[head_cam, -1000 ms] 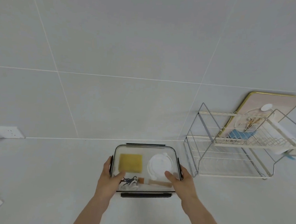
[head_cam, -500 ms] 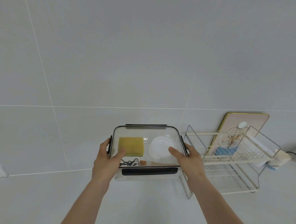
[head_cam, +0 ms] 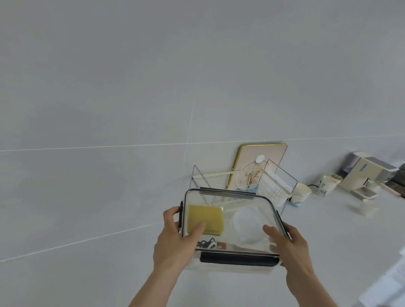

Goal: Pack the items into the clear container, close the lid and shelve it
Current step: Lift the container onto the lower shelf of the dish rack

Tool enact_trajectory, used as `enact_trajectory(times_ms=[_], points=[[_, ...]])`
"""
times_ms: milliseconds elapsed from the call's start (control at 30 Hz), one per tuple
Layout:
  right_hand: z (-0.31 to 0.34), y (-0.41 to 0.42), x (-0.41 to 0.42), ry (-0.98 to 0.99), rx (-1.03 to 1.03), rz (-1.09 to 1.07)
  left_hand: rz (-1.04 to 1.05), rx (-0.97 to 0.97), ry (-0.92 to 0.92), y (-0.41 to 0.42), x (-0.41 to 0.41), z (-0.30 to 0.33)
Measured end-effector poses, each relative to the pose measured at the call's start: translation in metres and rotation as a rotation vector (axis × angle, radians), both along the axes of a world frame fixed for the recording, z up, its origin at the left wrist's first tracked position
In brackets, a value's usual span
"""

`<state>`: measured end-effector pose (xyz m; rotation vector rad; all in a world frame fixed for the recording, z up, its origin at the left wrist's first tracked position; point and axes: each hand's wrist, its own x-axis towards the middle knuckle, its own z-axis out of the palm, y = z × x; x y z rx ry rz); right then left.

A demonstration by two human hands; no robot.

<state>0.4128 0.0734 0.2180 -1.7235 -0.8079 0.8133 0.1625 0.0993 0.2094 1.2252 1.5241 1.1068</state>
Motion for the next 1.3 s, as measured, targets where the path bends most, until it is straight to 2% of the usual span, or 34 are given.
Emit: enact_trajectory(times_ms=[200,500,800,1133,1233,1300], points=[[-0.035,-0.008,0.098,0.017,-0.049,-0.056,-0.124,-0.085,0.02,-0.008,0.093,-0.033],[-0.106,0.073,0.191,0.102,-0.18,0.043,0.01,-0.243,0.013,0.026,0.189,-0.092],[-0.162,0.154,0.193,0.106,-0.23,0.218,0.26,-0.337,-0.051,0.084,0.209,-0.14],[-0.197,0.213,0.18,0.131,-0.233,0.386,0.343,-0.292,-0.174,0.132,0.207,-0.164],[-0.201,0.22,0.181,0.099,-0.237,0.421,0.348,-0.262,-0.074,0.133,0.212,-0.172],[-0.201,0.221,0.181,0.007,-0.213,0.447,0.324,-0.236,0.156,0.13,0.218,-0.172]])
